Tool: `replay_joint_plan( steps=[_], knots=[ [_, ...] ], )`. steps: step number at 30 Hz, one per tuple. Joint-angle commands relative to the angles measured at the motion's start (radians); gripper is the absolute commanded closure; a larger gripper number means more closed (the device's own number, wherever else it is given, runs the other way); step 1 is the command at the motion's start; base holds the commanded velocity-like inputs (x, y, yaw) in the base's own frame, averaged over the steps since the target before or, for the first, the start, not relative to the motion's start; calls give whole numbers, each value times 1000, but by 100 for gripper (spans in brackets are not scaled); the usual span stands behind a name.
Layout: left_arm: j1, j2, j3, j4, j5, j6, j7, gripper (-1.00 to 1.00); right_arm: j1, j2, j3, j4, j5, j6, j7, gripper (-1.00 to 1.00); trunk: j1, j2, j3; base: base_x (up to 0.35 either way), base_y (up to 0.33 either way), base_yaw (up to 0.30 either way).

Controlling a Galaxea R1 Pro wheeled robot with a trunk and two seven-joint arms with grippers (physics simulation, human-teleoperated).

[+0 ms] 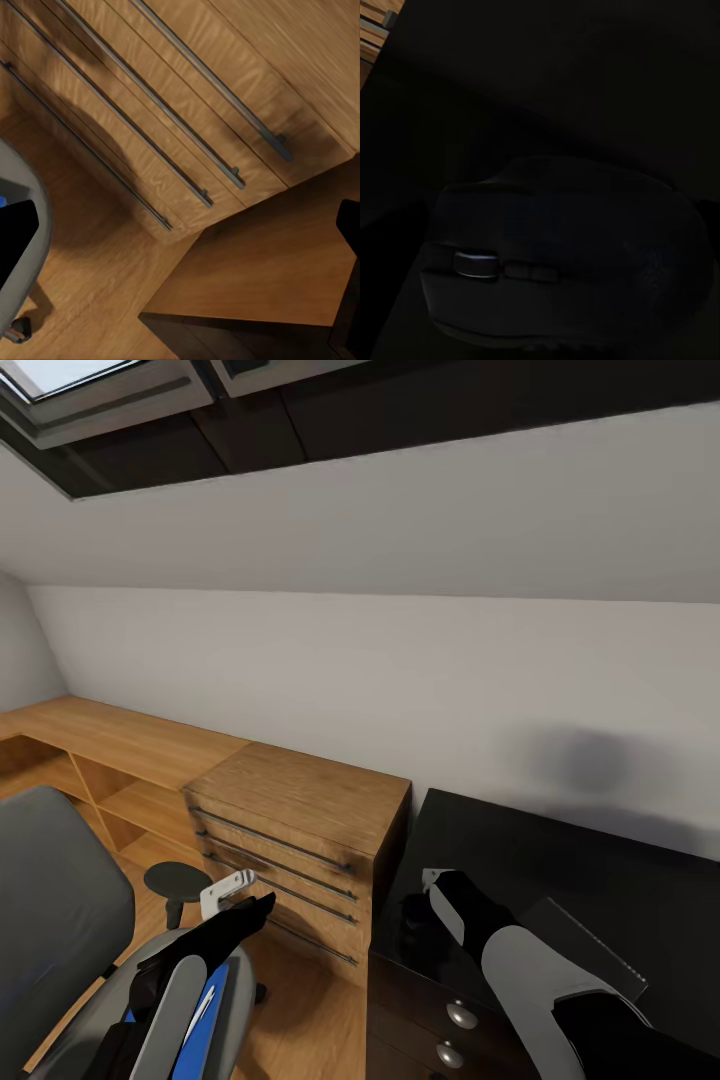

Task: In the bedroom, organize the workspace by keeping the computer under the desk, ensuring the monitor is on the desk, placing the keyboard on the desk next to the monitor, placing the mouse on the desk next to the keyboard, moving the folder from the swivel chair onto the desk next to the mouse, stacking the notebook on top of the folder with the pen on top of the notebook, and positioning the swivel chair next to the desk.

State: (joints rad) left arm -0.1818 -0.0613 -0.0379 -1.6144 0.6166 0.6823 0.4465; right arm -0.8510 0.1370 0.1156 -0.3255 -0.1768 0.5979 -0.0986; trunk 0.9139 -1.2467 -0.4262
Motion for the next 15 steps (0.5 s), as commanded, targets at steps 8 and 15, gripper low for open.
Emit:
replay_joint_plan(
  steps=[8,15],
  knots=[
    [-1,0,0,-1,11,2,10,-100,1,-1,6,-1,-16,3,-7,100,0,-1,-1,0,0,0],
    [-1,0,0,-1,11,2,10,-100,0,-1,7,-1,-16,3,-7,100,0,-1,-1,0,0,0]
  ],
)
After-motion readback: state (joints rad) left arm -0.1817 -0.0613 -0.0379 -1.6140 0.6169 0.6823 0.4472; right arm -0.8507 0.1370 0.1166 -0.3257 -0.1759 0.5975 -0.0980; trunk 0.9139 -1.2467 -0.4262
